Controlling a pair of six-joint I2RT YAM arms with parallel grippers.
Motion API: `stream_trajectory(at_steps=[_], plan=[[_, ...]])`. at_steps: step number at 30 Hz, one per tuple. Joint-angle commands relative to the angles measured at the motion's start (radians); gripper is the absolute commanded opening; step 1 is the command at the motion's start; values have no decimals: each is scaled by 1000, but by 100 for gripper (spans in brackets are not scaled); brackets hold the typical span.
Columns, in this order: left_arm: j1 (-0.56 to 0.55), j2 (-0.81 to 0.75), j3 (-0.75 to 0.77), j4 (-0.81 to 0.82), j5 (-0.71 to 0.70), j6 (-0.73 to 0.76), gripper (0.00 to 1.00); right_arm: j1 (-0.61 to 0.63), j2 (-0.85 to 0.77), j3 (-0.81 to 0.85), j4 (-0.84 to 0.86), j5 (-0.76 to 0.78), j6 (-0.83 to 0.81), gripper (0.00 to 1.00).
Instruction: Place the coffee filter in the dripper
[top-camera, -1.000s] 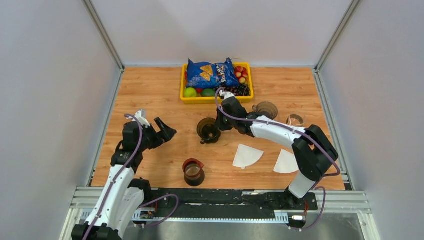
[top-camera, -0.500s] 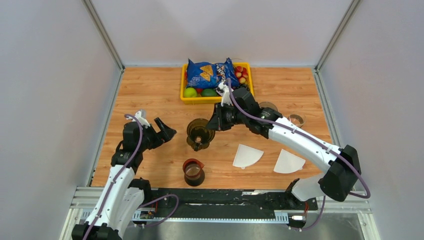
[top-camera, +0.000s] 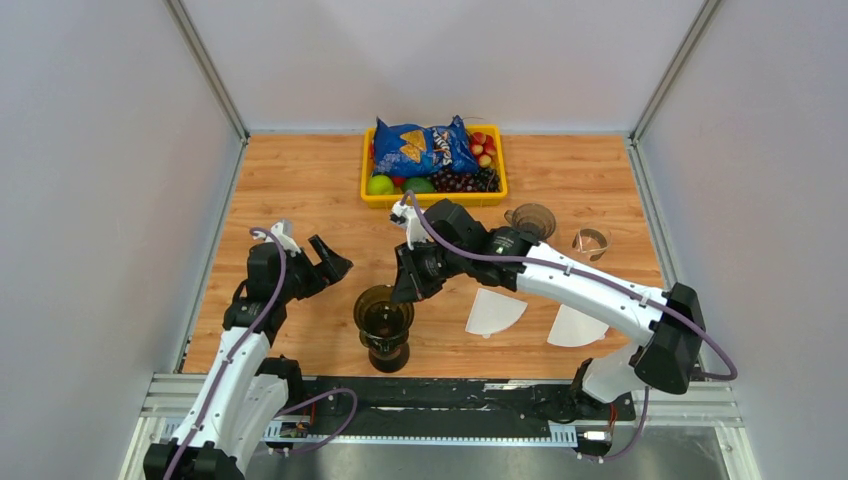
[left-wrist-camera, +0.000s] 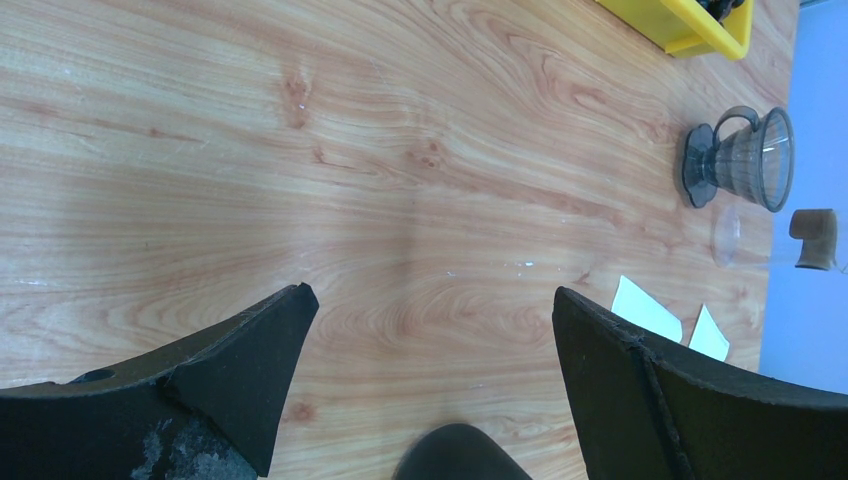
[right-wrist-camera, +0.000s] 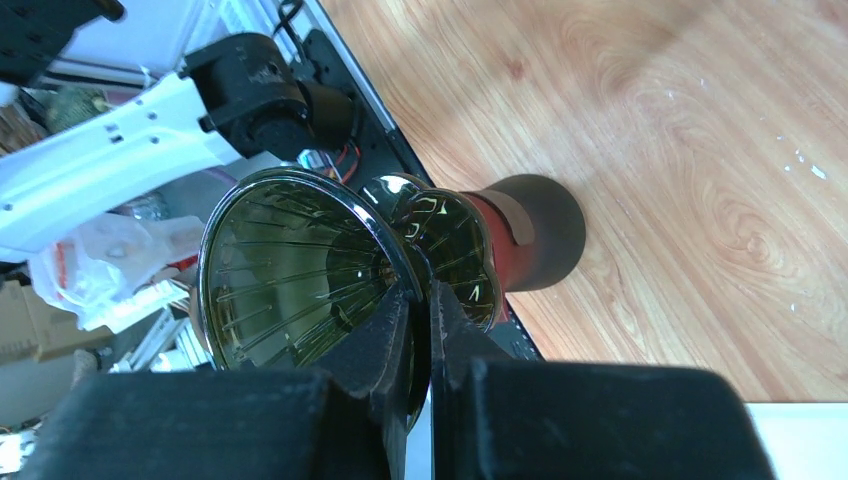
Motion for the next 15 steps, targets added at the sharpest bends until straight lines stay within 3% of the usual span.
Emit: stream_trajectory(at_steps=[1, 15], plan=[[1, 9, -4, 24, -3, -9, 100, 27, 12, 52, -3, 16, -52, 0], [1, 23, 3, 14, -10, -5, 100, 44, 51, 58, 1, 46, -91, 3]])
